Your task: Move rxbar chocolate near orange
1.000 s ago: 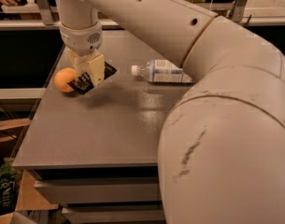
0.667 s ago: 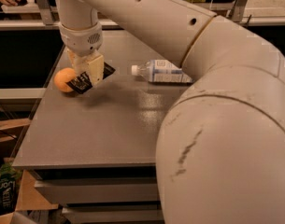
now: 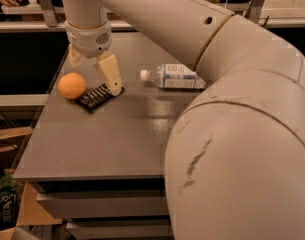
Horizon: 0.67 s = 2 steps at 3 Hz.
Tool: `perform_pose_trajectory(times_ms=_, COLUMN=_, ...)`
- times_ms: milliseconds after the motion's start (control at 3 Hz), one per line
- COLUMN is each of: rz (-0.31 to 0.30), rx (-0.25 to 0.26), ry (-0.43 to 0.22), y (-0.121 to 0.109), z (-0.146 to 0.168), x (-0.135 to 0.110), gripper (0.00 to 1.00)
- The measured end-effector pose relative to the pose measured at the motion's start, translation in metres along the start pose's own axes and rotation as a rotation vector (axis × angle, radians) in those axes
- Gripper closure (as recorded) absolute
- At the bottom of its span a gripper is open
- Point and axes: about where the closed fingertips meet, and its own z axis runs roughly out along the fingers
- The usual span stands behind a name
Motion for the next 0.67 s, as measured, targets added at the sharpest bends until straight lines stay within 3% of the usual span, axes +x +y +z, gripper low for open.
perform_pose_trajectory(times_ms=667, rz=0.006, rx=0.006, ry=-0.001, y=-0.002, z=-0.0043, x=0.0023, gripper=0.0)
